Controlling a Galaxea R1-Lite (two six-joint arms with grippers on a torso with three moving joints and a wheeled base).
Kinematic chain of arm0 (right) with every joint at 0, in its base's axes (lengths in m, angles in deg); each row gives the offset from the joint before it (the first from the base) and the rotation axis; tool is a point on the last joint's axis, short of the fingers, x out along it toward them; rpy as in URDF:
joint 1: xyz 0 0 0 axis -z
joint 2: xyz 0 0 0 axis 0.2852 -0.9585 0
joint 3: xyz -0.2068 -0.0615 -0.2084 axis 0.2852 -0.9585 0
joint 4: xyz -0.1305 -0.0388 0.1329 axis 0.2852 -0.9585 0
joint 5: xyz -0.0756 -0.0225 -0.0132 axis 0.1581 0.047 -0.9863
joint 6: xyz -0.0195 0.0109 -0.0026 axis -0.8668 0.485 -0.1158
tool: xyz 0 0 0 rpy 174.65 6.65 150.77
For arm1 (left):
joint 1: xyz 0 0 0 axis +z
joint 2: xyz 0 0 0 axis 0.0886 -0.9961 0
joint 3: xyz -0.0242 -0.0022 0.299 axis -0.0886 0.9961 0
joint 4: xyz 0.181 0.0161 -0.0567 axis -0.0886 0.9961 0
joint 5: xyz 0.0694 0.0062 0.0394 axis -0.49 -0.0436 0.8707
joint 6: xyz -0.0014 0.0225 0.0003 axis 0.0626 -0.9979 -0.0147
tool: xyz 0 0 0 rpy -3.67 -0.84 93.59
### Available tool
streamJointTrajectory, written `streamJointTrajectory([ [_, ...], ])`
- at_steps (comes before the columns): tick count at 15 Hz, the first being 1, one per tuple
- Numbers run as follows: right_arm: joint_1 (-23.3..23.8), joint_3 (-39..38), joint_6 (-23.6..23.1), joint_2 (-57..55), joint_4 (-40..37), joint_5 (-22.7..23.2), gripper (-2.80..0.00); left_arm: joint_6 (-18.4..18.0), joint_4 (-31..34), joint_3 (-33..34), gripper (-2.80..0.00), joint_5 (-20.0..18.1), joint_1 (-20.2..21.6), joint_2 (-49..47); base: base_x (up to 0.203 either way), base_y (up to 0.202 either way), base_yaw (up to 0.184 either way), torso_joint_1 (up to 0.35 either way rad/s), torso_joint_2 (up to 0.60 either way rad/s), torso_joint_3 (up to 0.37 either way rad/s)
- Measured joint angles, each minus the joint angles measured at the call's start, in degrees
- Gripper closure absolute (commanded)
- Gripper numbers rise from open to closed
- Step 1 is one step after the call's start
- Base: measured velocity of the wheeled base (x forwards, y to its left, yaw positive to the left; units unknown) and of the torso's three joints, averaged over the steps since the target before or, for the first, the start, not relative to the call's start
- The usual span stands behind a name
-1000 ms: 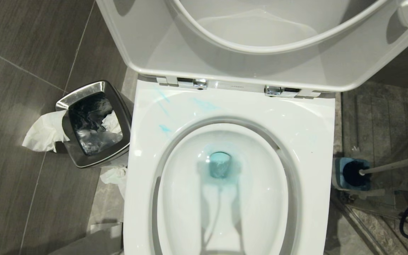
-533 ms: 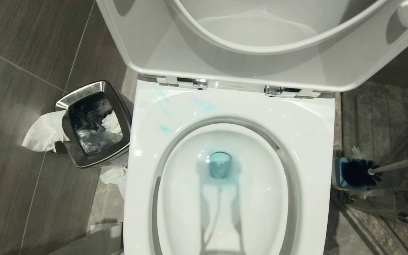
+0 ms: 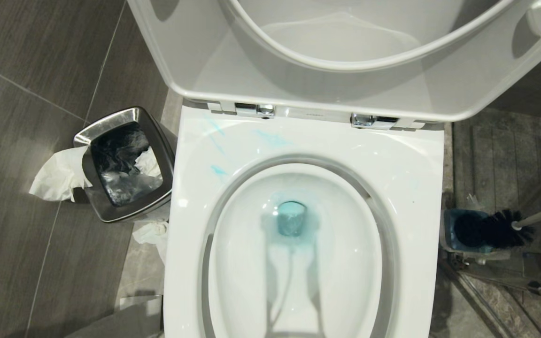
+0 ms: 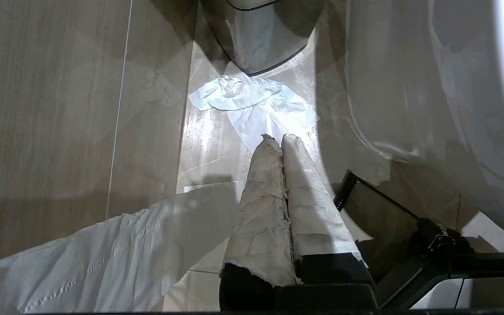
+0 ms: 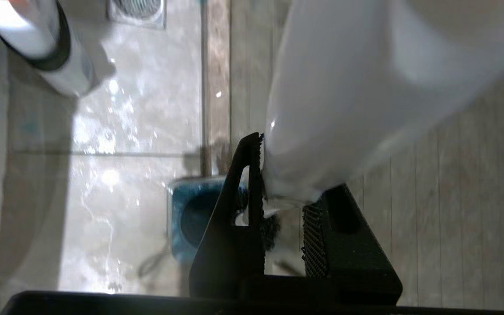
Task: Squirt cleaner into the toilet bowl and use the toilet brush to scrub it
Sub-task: Scrub the toilet bowl
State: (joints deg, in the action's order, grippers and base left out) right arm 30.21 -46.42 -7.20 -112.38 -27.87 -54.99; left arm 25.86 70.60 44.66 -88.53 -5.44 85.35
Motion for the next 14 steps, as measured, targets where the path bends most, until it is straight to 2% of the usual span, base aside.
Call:
streamJointTrajectory([
  [4, -0.22, 7.24, 2.31, 3.11, -9.98, 3.72, 0.0, 0.0, 0.0, 0.0, 0.0, -0.01, 0.0, 0.0, 0.0, 0.0, 0.0, 0.0, 0.0, 0.0],
  [8, -0.22, 22.62, 8.82, 6.36, -29.68, 10.32, 0.0, 0.02, 0.0, 0.0, 0.0, -0.02, 0.01, 0.0, 0.0, 0.0, 0.0, 0.0, 0.0, 0.0],
  [10, -0.22, 29.46, 9.99, 7.6, -38.57, 13.9, 0.0, 0.0, -0.02, 0.0, 0.0, -0.05, 0.02, 0.0, 0.0, 0.0, 0.0, 0.0, 0.0, 0.0],
  [14, -0.2, 39.2, 10.29, 9.32, -50.32, 18.64, 0.0, 0.02, 0.0, 0.0, 0.0, -0.02, 0.0, 0.0, 0.0, 0.0, 0.0, 0.0, 0.0, 0.0],
])
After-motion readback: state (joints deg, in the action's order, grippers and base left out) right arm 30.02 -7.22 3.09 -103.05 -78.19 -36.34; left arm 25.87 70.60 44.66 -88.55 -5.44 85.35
